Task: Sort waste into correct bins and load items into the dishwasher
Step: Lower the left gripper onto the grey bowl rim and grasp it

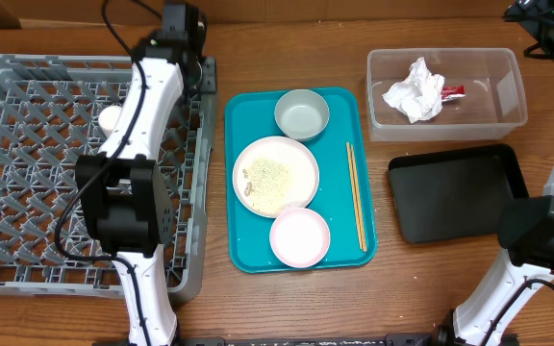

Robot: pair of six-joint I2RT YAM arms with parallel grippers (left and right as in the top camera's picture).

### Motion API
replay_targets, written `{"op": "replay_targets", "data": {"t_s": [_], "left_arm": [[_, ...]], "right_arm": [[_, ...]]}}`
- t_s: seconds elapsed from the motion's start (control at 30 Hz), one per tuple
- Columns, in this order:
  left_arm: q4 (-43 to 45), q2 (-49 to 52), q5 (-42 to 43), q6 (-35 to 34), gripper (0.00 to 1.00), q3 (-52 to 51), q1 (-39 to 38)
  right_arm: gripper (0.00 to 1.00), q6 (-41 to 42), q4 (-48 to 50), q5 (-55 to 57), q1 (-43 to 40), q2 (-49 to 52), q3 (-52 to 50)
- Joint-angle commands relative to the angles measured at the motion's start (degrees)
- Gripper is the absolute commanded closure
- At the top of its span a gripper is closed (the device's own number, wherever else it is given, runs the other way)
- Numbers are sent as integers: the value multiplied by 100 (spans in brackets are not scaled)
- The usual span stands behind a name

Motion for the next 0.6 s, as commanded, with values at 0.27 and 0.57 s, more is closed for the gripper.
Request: {"op": "replay_targets", "data": {"t_s": [0.27, 0.57], "left_arm": [[-1574, -166, 1449, 474, 42, 2155, -175], [-1360, -133, 2177, 1480, 37, 1615, -1178]], "right_arm": [[0, 4, 17, -4, 15, -55, 48], [0, 7, 17, -4, 15, -55, 48]]}}
